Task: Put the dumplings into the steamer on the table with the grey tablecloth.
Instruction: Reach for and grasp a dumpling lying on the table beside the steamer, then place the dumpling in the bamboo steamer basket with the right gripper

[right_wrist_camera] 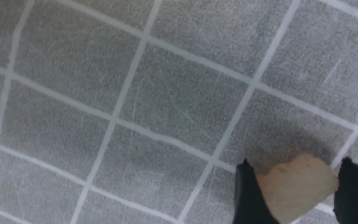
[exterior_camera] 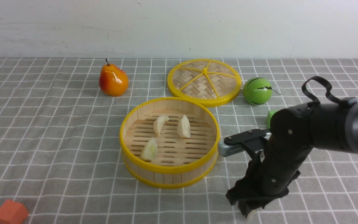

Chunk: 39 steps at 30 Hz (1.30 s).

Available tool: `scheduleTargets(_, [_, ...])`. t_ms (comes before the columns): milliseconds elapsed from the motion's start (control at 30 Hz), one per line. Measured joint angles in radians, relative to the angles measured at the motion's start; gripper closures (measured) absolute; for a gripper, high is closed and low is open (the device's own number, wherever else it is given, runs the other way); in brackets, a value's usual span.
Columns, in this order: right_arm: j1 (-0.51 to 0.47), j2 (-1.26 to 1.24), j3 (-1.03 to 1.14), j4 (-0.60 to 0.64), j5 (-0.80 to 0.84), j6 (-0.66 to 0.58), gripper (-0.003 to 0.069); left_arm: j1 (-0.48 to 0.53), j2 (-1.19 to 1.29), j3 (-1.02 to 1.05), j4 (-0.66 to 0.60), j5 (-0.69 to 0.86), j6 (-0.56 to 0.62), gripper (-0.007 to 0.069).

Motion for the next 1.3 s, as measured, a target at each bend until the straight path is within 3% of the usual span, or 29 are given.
scheduleTargets(67, [0.0, -0.018, -0.005, 0.001, 0.025, -0.032, 0.0407, 0.0, 0.0, 0.0, 0.0, -0.001, 0.0, 0.0627])
scheduleTargets(100, [0.0, -0.029, -0.01, 0.0, 0.037, -0.048, 0.0487, 0.0, 0.0, 0.0, 0.001, -0.001, 0.0, 0.0627])
scheduleTargets(167, [0.0, -0.045, -0.02, 0.0, 0.049, -0.065, 0.0513, 0.0, 0.0, 0.0, 0.001, -0.001, 0.0, 0.0626])
scheduleTargets(533, [0.0, -0.071, -0.075, -0.052, 0.13, -0.09, 0.0498, 0.0, 0.0, 0.001, 0.005, -0.001, 0.0, 0.062])
scheduleTargets(700, [0.019, -0.08, -0.238, -0.032, 0.155, -0.098, 0.0498, 0.0, 0.0, 0.001, 0.008, -0.004, 0.0, 0.0618])
scheduleTargets(900, [0.079, -0.023, -0.404, 0.012, -0.04, -0.185, 0.0498, 0.0, 0.0, 0.001, 0.008, -0.007, 0.0, 0.0615])
scheduleTargets(1133, [0.078, 0.178, -0.41, 0.014, -0.211, -0.191, 0.0497, 0.0, 0.0, 0.001, 0.008, -0.008, 0.0, 0.061])
scheduleTargets(1267, [0.084, 0.221, -0.41, 0.036, -0.238, -0.191, 0.0424, 0.0, 0.0, 0.001, 0.008, -0.008, 0.0, 0.0607])
scheduleTargets(1300, [0.085, 0.223, -0.41, 0.047, -0.253, -0.191, 0.0349, 0.0, 0.0, 0.001, 0.008, -0.008, 0.0, 0.0607])
